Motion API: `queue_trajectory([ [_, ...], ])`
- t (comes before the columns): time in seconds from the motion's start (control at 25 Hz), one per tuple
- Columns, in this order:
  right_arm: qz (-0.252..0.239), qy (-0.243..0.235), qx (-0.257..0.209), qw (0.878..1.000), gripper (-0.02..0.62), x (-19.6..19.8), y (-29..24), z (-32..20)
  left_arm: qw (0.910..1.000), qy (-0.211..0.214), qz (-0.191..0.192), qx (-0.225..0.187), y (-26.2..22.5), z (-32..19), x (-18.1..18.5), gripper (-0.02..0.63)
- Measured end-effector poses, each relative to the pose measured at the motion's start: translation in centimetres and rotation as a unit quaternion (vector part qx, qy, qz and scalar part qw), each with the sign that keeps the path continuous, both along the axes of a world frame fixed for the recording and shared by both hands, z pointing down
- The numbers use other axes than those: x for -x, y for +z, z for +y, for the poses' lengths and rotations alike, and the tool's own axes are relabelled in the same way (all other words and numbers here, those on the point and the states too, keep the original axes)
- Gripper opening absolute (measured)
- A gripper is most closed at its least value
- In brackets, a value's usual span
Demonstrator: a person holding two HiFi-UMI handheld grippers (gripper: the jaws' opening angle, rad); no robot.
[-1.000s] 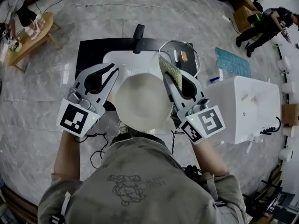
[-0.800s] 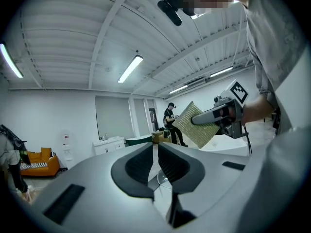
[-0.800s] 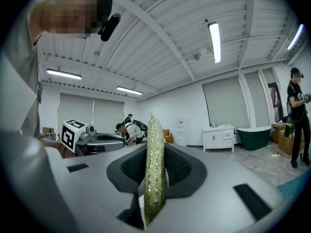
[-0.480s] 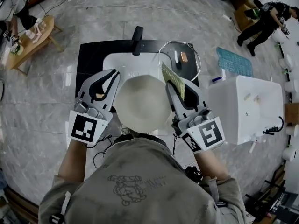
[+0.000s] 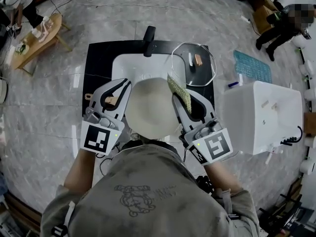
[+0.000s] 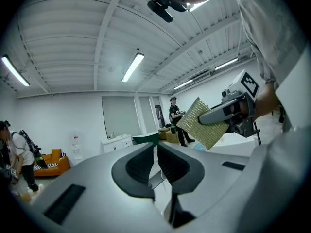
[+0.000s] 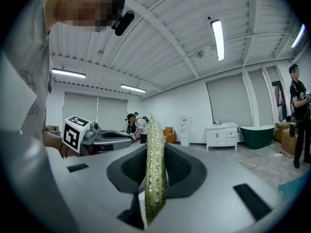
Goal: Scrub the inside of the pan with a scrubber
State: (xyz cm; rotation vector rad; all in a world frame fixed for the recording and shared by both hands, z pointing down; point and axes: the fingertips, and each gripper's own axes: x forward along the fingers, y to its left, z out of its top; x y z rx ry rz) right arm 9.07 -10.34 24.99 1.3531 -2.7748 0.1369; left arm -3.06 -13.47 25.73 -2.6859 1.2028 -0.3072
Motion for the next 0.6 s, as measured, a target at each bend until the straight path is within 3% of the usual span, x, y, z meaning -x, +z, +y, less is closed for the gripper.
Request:
queue_trajectory([
  [0.6,-0.005,-0.001,-0.010,1.000,0.083,-0.6,-0.9,0.3,0.9999,-0.012,0.009,-0.001,-1.2,1.0,0.3,0.038],
])
